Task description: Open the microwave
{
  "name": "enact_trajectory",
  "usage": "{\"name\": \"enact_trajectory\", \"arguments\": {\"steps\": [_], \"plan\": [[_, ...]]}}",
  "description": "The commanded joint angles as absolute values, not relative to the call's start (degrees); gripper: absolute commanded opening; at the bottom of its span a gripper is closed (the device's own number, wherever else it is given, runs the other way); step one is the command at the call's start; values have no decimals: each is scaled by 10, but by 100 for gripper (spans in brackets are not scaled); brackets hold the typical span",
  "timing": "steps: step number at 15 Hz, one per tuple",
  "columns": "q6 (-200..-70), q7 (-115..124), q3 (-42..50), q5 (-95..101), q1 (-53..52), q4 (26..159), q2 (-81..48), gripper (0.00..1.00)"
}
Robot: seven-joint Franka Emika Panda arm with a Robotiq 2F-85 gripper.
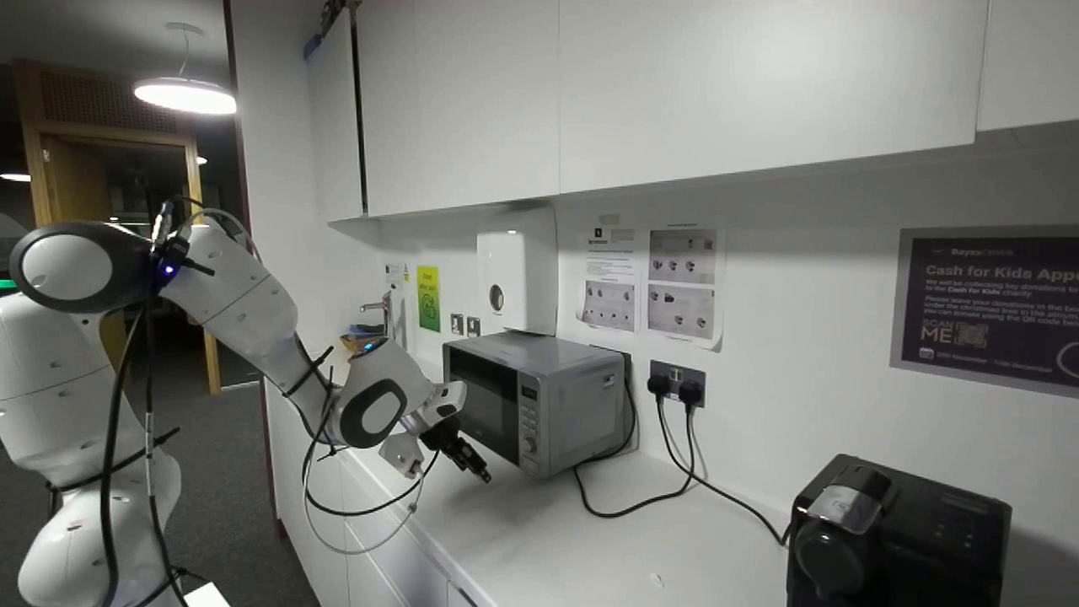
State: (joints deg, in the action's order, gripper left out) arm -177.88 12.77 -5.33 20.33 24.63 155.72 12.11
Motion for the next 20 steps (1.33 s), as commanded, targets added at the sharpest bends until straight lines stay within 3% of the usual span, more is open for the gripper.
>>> {"name": "enact_trajectory", "arguments": {"steps": [1, 18, 20], "plan": [[-1801, 135, -68, 220, 264, 1545, 113, 100], [-1768, 128, -64, 197, 248, 1546, 119, 100], [-1779, 129, -65, 227, 286, 1546, 128, 100]]}}
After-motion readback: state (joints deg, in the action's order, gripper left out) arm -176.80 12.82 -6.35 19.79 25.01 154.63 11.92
